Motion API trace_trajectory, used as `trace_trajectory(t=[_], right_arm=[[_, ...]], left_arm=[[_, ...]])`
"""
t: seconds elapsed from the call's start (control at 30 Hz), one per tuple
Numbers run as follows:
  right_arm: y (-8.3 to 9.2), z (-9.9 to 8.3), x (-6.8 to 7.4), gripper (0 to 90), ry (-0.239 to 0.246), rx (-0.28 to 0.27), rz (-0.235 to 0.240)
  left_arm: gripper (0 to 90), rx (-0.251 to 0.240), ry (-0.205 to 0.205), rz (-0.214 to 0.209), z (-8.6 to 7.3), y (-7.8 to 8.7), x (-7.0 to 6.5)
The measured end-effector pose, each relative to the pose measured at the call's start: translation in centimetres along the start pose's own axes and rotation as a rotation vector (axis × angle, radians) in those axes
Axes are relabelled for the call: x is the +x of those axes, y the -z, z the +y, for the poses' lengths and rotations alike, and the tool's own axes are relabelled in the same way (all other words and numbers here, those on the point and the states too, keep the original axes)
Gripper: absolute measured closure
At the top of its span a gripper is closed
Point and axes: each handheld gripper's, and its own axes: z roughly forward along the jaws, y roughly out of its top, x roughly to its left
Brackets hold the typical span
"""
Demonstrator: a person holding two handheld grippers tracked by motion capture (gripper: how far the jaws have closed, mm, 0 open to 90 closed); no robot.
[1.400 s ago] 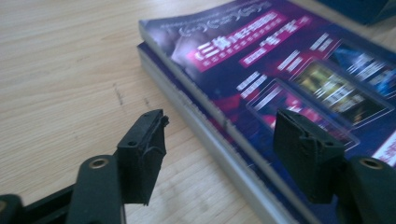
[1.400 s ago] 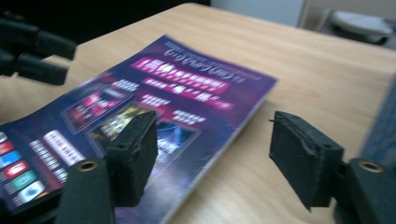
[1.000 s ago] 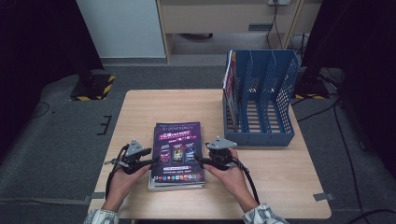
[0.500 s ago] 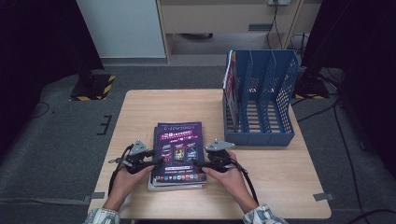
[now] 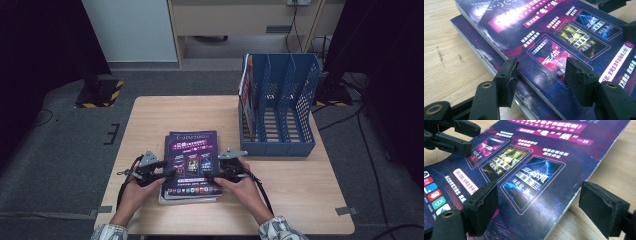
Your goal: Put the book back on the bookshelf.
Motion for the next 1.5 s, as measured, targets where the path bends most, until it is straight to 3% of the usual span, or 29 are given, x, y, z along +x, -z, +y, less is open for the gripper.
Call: trace_trajectory(t=[0.1, 0.3, 0.4, 0.53, 0.9, 0.93, 1.5], right_arm=[[-0.2, -0.2, -0.3, 15.0, -0.009, 0.004, 0.002], [-0.4, -0.4, -0.7, 15.5, -0.070, 0.009, 0.030], [-0.5, -0.4, -0.7, 14.4, -0.070, 0.002, 0.029], [-0.9, -0.6, -1.2, 14.7, -0.124, 0.007, 0.089], [-0.5, -0.3, -0.6, 15.8, -0.108, 0.021, 0.050], [-0.5, -0.3, -0.6, 16.1, -0.093, 0.009, 0.043], [0.3, 0.6, 0.0, 18.0, -0.085, -0.047, 0.040]], left_arm=[[42.5, 0.000, -0.001, 0.001, 0.0, 0.0, 0.0], [41.3, -0.009, 0.001, -0.001, -0.1, 0.0, 0.1], [41.3, -0.013, 0.005, -0.004, -0.2, -0.1, 0.1], [41.2, -0.014, 0.008, -0.007, -0.2, -0.1, 0.2], [41.1, -0.016, 0.010, -0.009, -0.2, -0.1, 0.2], [41.1, -0.016, 0.010, -0.009, -0.3, -0.1, 0.2], [40.3, -0.020, 0.012, -0.014, -0.4, 0.0, 0.4]])
